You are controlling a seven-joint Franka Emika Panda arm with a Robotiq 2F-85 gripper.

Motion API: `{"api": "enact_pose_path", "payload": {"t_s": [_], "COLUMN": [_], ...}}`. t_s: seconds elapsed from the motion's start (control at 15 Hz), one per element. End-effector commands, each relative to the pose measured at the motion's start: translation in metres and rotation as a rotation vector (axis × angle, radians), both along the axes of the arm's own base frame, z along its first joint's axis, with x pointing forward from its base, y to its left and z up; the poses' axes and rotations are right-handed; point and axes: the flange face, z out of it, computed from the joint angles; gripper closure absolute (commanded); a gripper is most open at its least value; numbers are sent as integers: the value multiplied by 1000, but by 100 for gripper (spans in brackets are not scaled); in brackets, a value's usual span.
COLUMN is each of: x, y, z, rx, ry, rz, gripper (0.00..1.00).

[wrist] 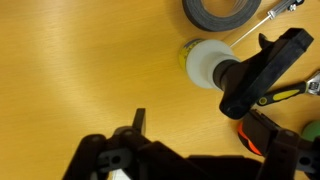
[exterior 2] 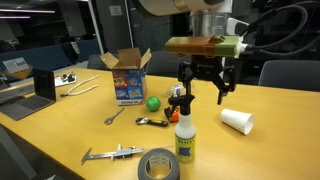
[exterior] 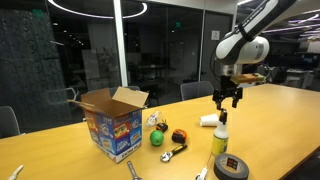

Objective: Pick up the bottle from the table and put it in the box

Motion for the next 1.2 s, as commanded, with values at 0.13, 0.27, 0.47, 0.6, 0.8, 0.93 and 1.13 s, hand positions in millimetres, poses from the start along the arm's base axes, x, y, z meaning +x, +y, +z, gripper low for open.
{"api": "enact_pose_path", "payload": {"t_s": [0.13, 0.27, 0.47, 0.6, 0.8, 0.93, 1.13], "x": [-1, -7, -12, -12, -12, -12, -12], "y": [7, 12, 17, 18, 18, 18, 19], "z": [8, 5, 0, 0, 0, 0, 0], "rx": [57, 83, 111, 119, 129, 133, 134], "ry": [59, 121, 187, 196, 203, 205, 209], "rz": [-39, -57, -76, -83, -94, -98, -99], "gripper": [0, 0, 0, 25, 42, 58, 80]}}
